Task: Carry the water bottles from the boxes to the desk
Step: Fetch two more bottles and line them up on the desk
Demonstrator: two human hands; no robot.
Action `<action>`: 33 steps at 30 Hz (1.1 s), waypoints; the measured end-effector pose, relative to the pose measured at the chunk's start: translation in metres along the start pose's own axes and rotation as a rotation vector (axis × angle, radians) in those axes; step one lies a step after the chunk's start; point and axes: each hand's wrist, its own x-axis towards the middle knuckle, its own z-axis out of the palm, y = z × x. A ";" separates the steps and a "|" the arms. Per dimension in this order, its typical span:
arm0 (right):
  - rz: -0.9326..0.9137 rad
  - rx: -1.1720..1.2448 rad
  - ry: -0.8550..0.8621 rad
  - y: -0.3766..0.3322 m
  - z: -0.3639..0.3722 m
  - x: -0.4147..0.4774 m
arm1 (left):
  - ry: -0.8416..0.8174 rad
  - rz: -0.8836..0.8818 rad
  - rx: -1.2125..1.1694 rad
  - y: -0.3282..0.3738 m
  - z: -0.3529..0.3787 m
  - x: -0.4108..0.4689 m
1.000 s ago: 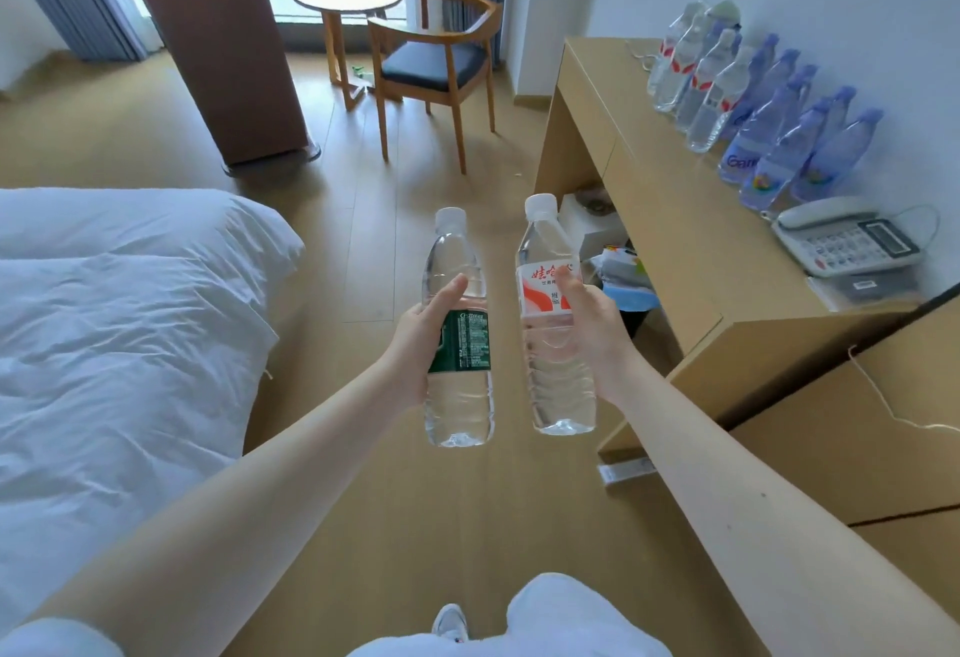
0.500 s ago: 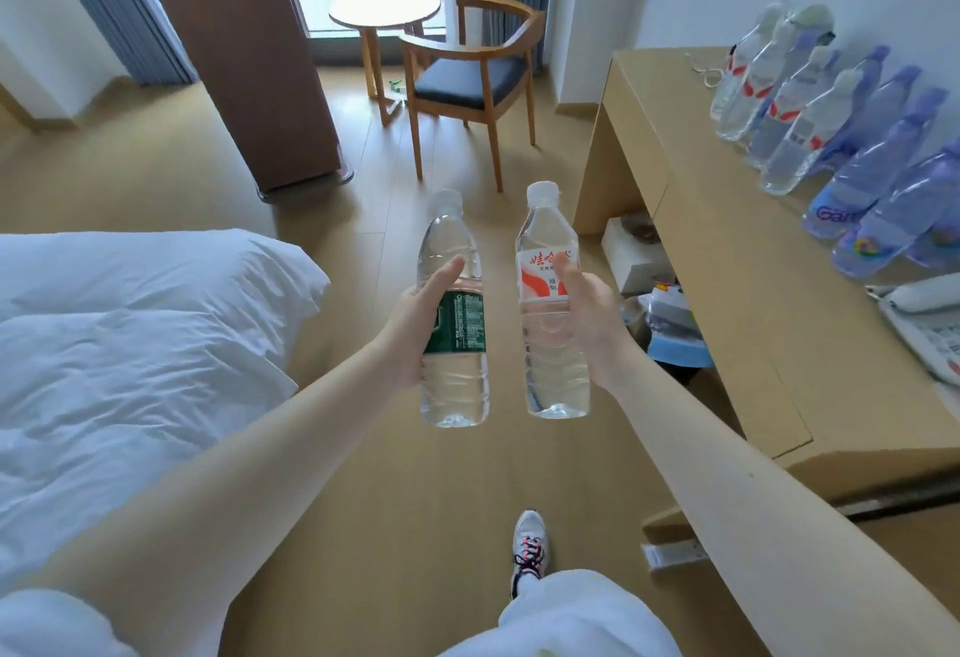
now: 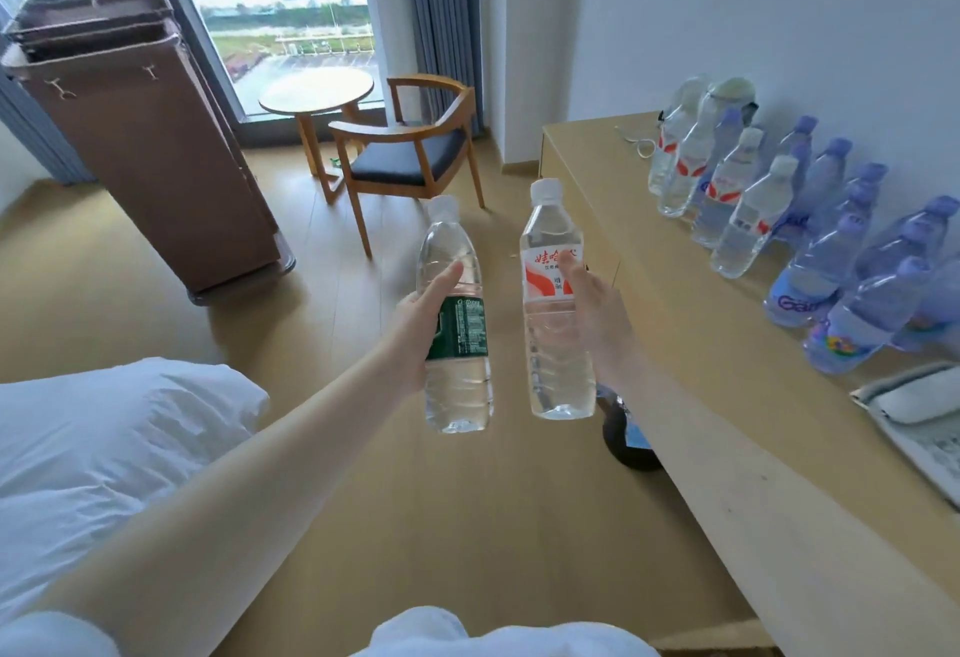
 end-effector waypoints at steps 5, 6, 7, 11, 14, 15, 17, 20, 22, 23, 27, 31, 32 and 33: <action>-0.047 0.010 0.073 -0.014 -0.013 0.043 | -0.091 0.020 0.042 0.028 0.025 0.062; -0.047 0.015 0.094 -0.014 -0.016 0.052 | -0.117 0.013 0.046 0.032 0.029 0.076; -0.049 0.022 0.119 -0.014 -0.018 0.062 | -0.132 0.008 0.056 0.036 0.033 0.090; -0.036 0.050 0.258 -0.012 -0.017 0.108 | -0.234 -0.010 0.118 0.055 0.044 0.150; -0.029 0.055 0.369 -0.017 -0.005 0.145 | -0.311 -0.018 0.132 0.079 0.046 0.192; -0.032 0.050 0.394 -0.022 0.000 0.157 | -0.327 -0.012 0.141 0.090 0.045 0.205; -0.041 0.053 0.432 -0.033 0.013 0.182 | -0.355 0.006 0.175 0.114 0.042 0.231; -0.048 0.065 0.477 -0.049 0.029 0.215 | -0.391 0.028 0.198 0.147 0.036 0.270; -0.065 0.067 0.513 -0.054 0.038 0.234 | -0.423 0.044 0.209 0.162 0.035 0.291; -0.072 0.074 0.533 -0.055 0.041 0.243 | -0.444 0.050 0.205 0.167 0.035 0.301; -0.074 0.077 0.616 -0.055 0.048 0.269 | -0.506 -0.009 0.188 0.173 0.039 0.328; -0.077 0.037 0.662 -0.053 0.042 0.294 | -0.535 -0.052 0.215 0.177 0.048 0.355; -0.077 0.037 0.667 -0.053 0.040 0.300 | -0.538 -0.046 0.217 0.178 0.051 0.362; -0.078 0.038 0.675 -0.053 0.038 0.307 | -0.541 -0.043 0.213 0.179 0.053 0.368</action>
